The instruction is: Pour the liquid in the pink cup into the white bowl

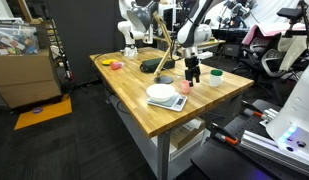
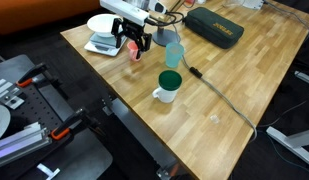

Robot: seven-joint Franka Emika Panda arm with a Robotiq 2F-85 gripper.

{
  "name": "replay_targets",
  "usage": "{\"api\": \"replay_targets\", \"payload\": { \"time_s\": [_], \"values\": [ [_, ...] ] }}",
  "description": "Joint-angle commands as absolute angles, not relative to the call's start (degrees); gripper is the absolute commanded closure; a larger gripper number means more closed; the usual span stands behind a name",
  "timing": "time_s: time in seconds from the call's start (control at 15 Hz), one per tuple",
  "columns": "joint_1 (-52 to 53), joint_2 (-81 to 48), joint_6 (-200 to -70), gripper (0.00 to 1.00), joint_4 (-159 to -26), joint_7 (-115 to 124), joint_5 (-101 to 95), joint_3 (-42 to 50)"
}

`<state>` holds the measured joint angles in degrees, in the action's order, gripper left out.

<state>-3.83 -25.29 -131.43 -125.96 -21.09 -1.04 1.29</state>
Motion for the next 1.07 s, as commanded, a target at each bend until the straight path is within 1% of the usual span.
{"api": "replay_targets", "payload": {
  "time_s": [0.0, 0.07, 0.13, 0.2, 0.73, 0.8, 1.0],
  "values": [
    [-4.44, -27.68, -131.03, 0.0, -123.35, -20.12, -1.81, 0.3],
    [-4.45, -28.11, -130.97, 0.01, -122.92, -20.07, -1.88, 0.22],
    [-4.47, -28.4, -130.9, 0.08, -122.5, -20.04, -1.96, 0.2],
    [-4.61, -28.52, -130.94, 0.27, -122.29, -20.1, -1.82, 0.16],
    [-4.63, -28.54, -130.56, 0.84, -121.96, -19.85, -1.96, 0.28],
    [-4.6, -28.56, -130.59, 0.9, -122.03, -19.77, -2.0, 0.31],
    [-4.37, -27.74, -131.14, 0.99, -122.89, -18.92, -2.62, 0.78]
  ]
}}
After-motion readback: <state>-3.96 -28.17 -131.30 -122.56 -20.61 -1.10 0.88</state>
